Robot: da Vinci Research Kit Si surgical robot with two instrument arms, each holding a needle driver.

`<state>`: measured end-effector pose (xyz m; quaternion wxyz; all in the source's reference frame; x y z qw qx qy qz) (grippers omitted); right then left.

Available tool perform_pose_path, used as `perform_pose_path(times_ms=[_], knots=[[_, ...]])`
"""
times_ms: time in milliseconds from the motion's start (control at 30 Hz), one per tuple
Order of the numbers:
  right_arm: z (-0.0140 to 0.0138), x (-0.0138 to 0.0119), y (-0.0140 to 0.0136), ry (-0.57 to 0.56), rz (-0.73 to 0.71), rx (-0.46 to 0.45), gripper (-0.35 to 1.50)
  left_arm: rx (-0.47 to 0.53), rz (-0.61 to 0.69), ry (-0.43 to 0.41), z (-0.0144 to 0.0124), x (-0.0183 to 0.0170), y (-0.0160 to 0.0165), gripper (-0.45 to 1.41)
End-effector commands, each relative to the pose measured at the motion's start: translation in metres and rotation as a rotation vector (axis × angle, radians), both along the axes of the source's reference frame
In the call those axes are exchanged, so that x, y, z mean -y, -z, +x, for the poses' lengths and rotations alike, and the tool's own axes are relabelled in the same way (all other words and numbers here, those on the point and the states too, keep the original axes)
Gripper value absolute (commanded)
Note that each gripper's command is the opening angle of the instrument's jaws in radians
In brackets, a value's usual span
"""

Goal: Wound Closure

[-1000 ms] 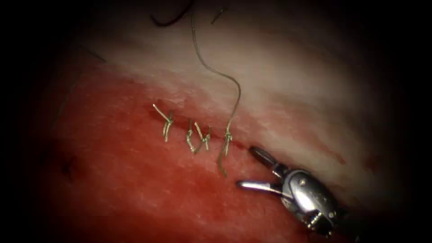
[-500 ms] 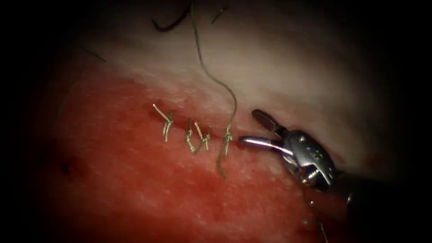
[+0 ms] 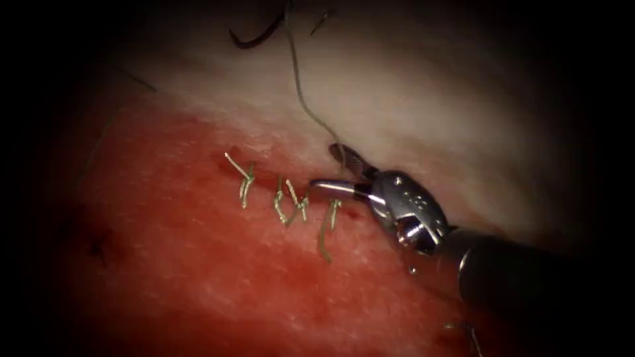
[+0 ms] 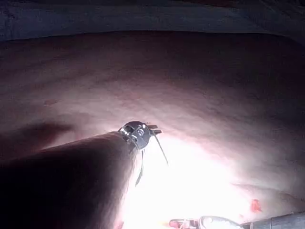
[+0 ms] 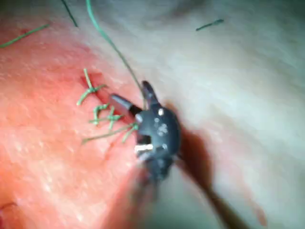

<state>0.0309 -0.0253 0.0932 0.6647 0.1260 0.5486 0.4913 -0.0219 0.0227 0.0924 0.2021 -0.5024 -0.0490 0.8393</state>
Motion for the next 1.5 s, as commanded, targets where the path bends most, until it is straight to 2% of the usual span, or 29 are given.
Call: perform_pose_path(times_ms=[33,700,900,1033,1233,1300,1333,1433,1500], knots=[[0.0012,-0.0002,-0.0006,0.005,-0.004,-0.005,1.45,0.002,-0.004,-0.001,-0.0006,-0.0005,-0.0002,-0.45],[0.0027,-0.0016,-0.0018,0.004,0.002,-0.008,1.43,0.028,-0.009,-0.013,-0.0017,0.0003,0.0027,-0.45],[0.0034,-0.0012,-0.0020,0.008,-0.002,-0.013,1.45,0.041,-0.010,-0.013,-0.0022,0.0000,0.0035,-0.45],[0.0036,-0.0009,-0.0018,0.018,-0.004,-0.023,1.28,0.042,-0.017,-0.016,-0.0023,-0.0001,0.0034,-0.45],[0.0037,-0.0008,-0.0019,0.020,-0.003,-0.021,1.26,0.044,-0.018,-0.018,-0.0021,-0.0001,0.0033,-0.45],[0.0037,-0.0007,-0.0019,0.020,-0.003,-0.021,1.15,0.044,-0.018,-0.018,-0.0022,0.0000,0.0033,-0.45],[0.0037,-0.0007,-0.0019,0.020,-0.004,-0.022,0.99,0.044,-0.019,-0.018,-0.0022,0.0001,0.0033,-0.45],[0.0038,-0.0006,-0.0019,0.038,0.000,-0.029,-0.35,0.043,-0.022,-0.020,-0.0024,0.0005,0.0033,-0.45],[0.0037,-0.0005,-0.0018,0.037,0.002,-0.023,-0.35,0.043,-0.023,-0.021,-0.0024,0.0007,0.0033,-0.45]])
